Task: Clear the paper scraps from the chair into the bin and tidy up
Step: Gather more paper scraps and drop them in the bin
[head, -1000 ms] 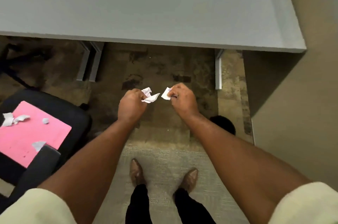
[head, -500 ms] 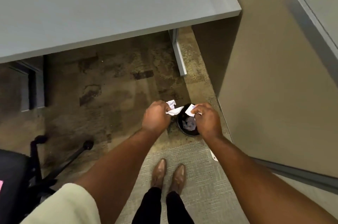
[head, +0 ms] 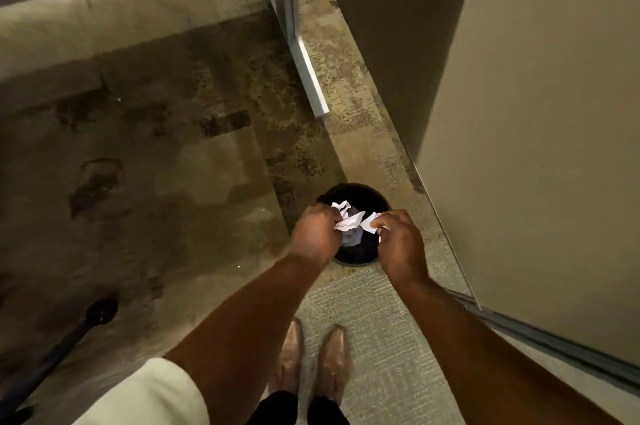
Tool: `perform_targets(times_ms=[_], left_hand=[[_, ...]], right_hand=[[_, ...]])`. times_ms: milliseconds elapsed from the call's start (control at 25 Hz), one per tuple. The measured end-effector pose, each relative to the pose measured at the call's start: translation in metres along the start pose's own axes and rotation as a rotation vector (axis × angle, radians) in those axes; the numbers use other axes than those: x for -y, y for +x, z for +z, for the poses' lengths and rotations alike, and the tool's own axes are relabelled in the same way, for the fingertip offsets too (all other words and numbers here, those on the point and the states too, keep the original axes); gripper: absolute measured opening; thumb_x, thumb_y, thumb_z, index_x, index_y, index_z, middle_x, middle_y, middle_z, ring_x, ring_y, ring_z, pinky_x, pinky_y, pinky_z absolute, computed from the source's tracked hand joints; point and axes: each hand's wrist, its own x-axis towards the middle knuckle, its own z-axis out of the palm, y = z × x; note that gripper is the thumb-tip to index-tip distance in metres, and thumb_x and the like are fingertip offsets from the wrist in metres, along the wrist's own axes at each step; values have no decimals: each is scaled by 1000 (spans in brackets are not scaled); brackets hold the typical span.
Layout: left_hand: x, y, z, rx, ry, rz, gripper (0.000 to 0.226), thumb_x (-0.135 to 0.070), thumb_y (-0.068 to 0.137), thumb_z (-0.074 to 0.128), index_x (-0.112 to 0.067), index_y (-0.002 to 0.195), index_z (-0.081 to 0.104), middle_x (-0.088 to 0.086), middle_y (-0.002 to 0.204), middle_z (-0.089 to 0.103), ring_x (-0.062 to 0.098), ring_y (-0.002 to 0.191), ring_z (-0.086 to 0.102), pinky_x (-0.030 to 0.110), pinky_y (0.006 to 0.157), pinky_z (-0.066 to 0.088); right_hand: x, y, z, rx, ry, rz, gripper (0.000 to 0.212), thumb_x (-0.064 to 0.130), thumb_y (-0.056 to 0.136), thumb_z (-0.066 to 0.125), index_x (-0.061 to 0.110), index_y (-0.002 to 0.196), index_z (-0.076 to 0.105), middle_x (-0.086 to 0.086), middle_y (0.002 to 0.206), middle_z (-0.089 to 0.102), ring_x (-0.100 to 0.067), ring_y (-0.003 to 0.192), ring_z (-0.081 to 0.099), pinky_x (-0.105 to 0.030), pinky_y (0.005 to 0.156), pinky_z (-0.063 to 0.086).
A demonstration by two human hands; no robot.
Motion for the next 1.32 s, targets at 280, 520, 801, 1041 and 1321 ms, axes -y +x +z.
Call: perform_targets(times_ms=[280,520,801,1041,1321], left_hand=[[22,36,50,36,-90,6,28,-14,77,70,-15,104,76,9,116,69,29,103,65,34,86,52],[22,46,58,107,20,38,34,-19,84,66,-28,117,70,2,138,58,27,113,63,36,91,53],[9,31,34,50,63,64,39,-21,85,69,-24,124,67,1,130,63,23,113,62,40,87,55],[-15,-16,-31,-46,95,24,40,-25,87,64,-26,127,63,2,120,63,23,111,59,38,86,53],[-48,-99,-128,-188,60,-46,37,-36,87,63,-29,123,64,-2,115,64,20,107,59,33,84,49]], right_hand=[[-37,9,48,77,-52,64,41,-18,81,54,5,110,73,-13,121,60,-28,108,61,-34,92,50],[-44,15,51,143,-64,131,37,-2,88,67,12,122,71,-6,140,54,-20,116,58,-19,88,42],[-26,15,33,157,-65,122,38,6,91,67,13,128,66,-5,142,52,-22,123,55,-31,92,50],[32,-4,-20,150,-86,61,37,10,89,70,15,126,67,-2,136,56,-22,121,54,-32,87,50],[137,-19,-98,132,-76,-53,30,15,90,67,20,120,68,2,127,58,-21,114,56,-34,91,50]])
